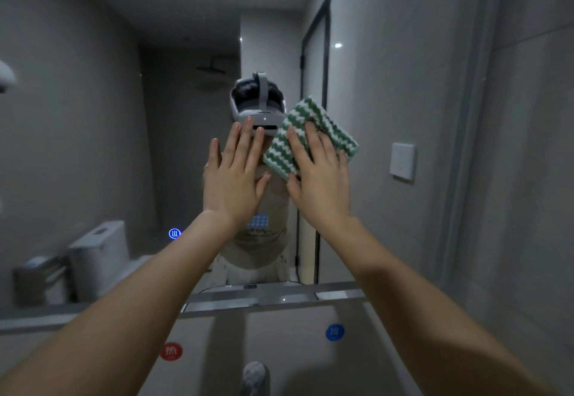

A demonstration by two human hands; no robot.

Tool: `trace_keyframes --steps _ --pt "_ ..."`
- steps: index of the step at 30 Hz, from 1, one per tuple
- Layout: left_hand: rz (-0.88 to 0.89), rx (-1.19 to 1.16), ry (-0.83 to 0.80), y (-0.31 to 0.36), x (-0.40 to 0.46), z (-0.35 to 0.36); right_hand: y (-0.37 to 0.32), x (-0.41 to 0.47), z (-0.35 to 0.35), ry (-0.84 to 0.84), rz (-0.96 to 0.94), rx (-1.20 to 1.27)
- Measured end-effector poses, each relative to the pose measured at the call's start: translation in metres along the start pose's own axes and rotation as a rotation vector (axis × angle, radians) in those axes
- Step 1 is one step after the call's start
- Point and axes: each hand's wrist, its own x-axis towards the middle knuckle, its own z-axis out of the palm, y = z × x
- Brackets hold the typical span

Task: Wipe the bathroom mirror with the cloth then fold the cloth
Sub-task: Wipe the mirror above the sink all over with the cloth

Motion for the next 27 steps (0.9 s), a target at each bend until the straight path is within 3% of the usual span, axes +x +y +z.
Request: trace_keyframes --steps 13,20,27 --pt "-0.082 -0.053 -0.183 0.017 -0.008 -0.02 -0.016 0.014 0.001 0.11 0.021 -0.061" --pt "-0.037 0.0 -0.274 0.009 -0.02 -0.033 -0.012 0.019 -0.014 0.017 0.0 -0.181" --pt "-0.066 -0.068 -0.187 0.018 -0.018 -0.026 0.003 0.008 -0.015 -0.147 -0.072 -0.13"
